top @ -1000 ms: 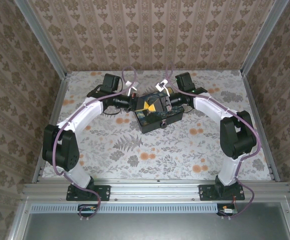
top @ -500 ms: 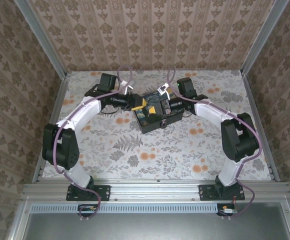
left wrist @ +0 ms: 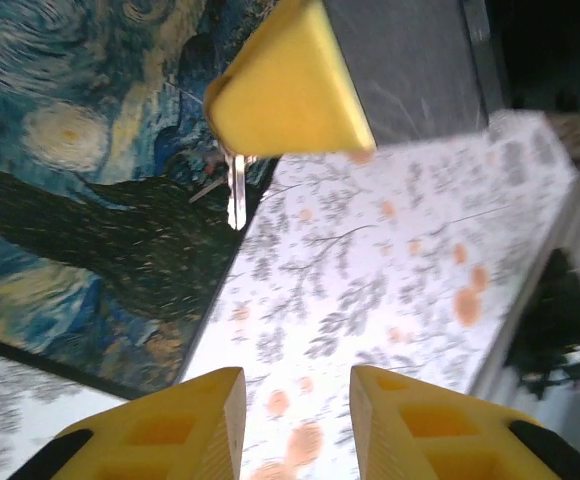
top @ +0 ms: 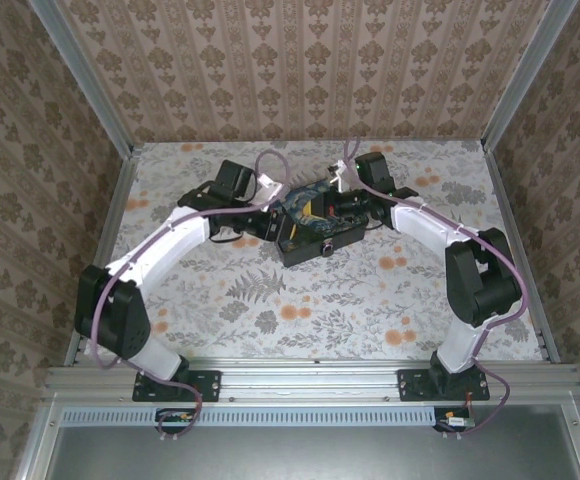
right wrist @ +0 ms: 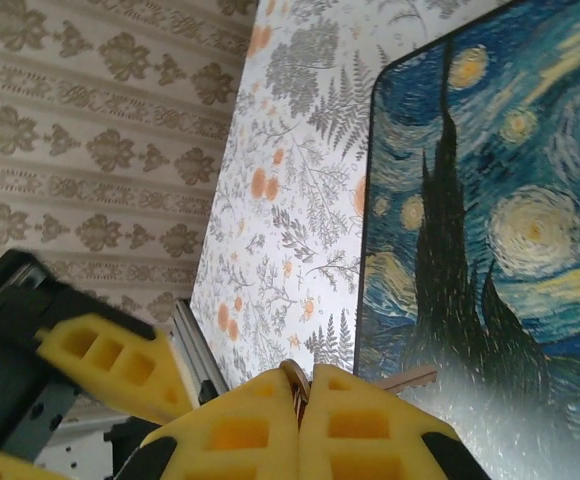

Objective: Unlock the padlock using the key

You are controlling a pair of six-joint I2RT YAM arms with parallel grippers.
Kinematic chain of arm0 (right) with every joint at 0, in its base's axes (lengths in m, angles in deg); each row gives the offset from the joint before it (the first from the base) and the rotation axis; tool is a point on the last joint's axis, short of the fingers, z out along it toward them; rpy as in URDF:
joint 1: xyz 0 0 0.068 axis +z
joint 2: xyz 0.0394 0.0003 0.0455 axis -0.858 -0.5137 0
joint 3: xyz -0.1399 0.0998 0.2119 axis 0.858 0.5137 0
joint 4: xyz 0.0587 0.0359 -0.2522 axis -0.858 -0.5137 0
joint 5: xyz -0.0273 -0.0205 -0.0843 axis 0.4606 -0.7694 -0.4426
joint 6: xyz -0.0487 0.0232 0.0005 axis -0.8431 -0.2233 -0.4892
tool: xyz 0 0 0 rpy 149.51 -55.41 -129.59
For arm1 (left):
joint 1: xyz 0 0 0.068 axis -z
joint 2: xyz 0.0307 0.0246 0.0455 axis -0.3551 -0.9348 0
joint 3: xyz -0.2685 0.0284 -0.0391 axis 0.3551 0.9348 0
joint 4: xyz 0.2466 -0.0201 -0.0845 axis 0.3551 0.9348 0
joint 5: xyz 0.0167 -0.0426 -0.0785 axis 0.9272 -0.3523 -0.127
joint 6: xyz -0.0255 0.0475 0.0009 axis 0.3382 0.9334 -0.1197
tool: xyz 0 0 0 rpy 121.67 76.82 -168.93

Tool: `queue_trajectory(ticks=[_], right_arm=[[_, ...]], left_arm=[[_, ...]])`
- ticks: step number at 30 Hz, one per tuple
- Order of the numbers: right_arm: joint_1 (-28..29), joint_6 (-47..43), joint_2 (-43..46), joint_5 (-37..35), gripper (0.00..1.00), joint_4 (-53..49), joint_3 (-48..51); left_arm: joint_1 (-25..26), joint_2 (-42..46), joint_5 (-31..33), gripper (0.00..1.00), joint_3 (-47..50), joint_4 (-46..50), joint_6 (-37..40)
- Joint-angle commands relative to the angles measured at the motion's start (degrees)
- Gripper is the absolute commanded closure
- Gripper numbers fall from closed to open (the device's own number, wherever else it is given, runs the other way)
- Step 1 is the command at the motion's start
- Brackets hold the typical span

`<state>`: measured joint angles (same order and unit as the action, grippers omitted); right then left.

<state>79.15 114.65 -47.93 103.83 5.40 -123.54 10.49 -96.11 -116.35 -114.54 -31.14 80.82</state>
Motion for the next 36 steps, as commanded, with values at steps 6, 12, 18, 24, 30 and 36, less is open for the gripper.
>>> queue_trajectory(ticks=[6, 12, 18, 24, 30, 36], right_arm=[[0.5, 9.1, 1.7, -5.6, 0.97, -13.2, -5.3], [0.7, 15.2, 0.6, -4.1, 0.97, -11.4, -5.1], [1.2, 19.3, 0.2, -2.0, 0.98, -8.4, -4.8], [1.4, 20.1, 0.4, -0.7, 0.98, -8.5, -5.1], [2.0, 20.1, 0.4, 0.7, 0.97, -8.8, -5.2], [2.5, 21.2, 0.7, 1.4, 0.97, -7.7, -5.1]], left_arm=[[6.9, 7.5, 24.0, 0.6, 8.0, -11.5, 21.0], [10.4, 6.3, 27.3, 0.55, 8.5, -14.9, 26.1], [12.0, 4.0, 30.1, 0.53, 8.7, -17.4, 28.6], [12.3, 2.9, 32.9, 0.53, 9.4, -21.0, 29.1], [12.3, 1.5, 33.7, 0.54, 9.2, -23.1, 29.9], [12.3, 0.4, 33.6, 0.61, 9.1, -23.4, 30.1]])
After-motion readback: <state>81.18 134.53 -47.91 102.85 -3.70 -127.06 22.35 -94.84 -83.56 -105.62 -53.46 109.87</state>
